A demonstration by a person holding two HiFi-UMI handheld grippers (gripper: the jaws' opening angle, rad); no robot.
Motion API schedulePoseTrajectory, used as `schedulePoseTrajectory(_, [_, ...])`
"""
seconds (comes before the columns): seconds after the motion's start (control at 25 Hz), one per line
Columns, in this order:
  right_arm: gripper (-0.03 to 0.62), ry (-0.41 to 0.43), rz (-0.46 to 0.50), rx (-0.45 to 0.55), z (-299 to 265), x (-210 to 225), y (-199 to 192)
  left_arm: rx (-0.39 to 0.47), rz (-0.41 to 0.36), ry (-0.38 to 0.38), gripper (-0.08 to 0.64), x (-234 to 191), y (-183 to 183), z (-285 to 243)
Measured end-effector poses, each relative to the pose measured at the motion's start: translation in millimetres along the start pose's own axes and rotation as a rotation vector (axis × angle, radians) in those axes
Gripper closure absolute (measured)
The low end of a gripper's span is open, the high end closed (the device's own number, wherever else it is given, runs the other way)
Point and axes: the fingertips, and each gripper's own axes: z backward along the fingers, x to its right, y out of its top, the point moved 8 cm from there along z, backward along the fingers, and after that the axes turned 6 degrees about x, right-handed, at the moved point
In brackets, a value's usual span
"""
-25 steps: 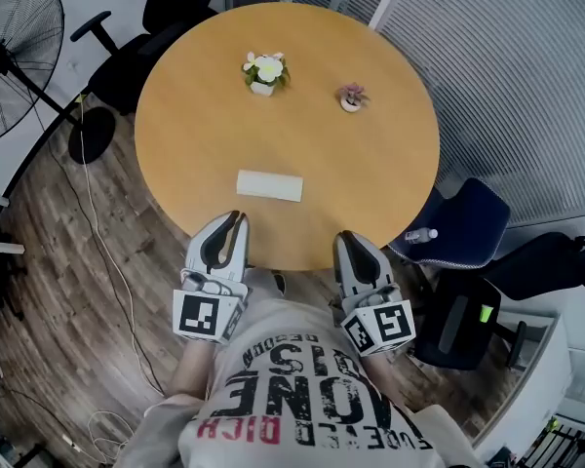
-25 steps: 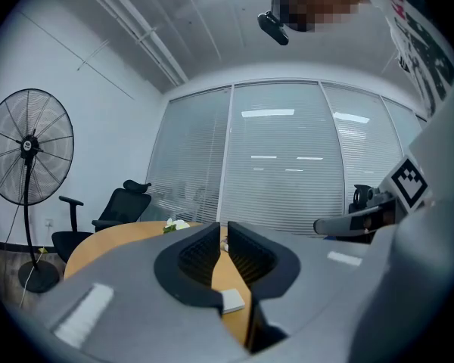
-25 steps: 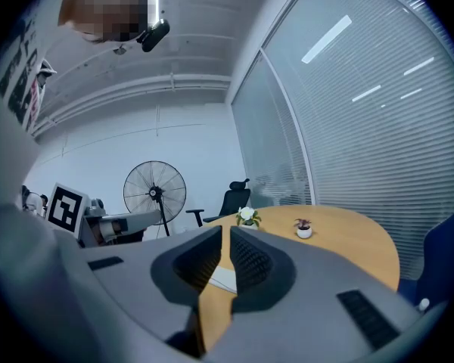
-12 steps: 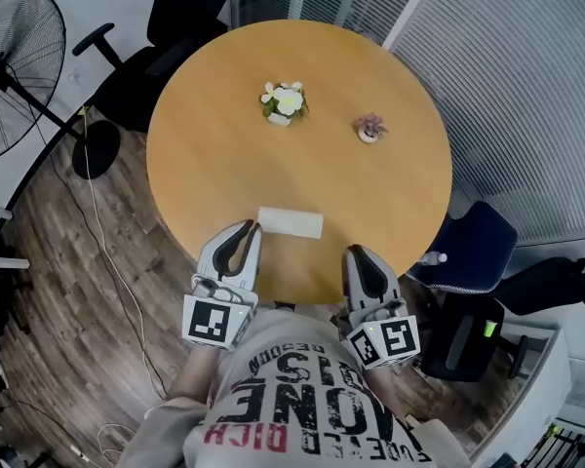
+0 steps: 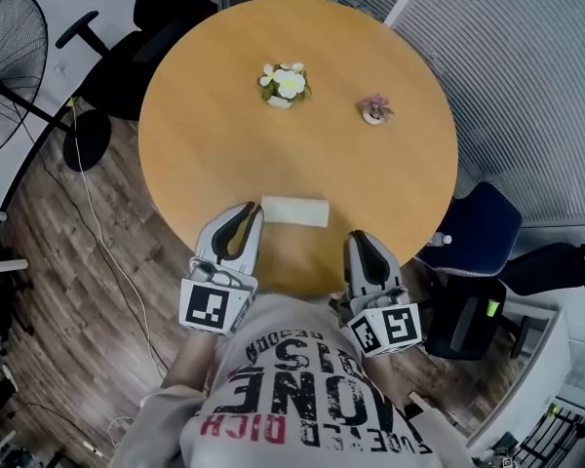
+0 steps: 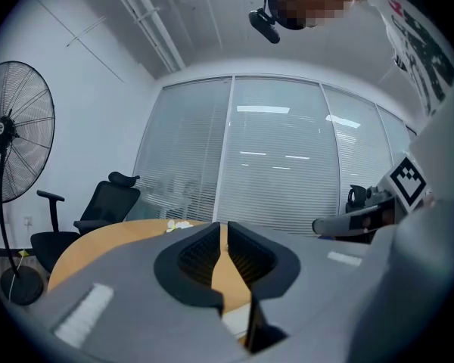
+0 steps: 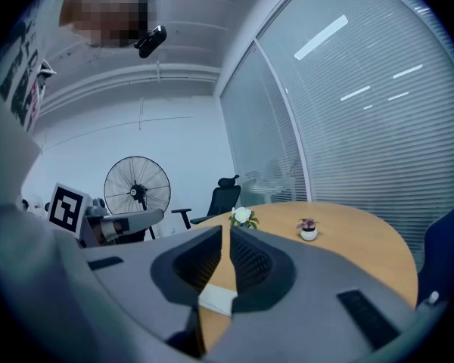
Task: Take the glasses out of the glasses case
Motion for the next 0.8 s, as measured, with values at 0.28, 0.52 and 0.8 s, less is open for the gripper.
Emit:
schedulePoseTrajectory(0.28, [0.566,0.031,0.000,-0.007,-10,14,1,-0.009,0.000,0.050,0.518,0,-3,-3])
schedulePoseTrajectory(0.52, [0.566,0.079,0.010,-0.018,-19,25,6,-0.013,-0.005,0.104,0.518,3,2,-3])
schedulePoseTrajectory(0.8, [0.566,0.096,0.020,-0.026,-22,31,6,-0.023,-0.002,0.134,0.518,3,-2,-3])
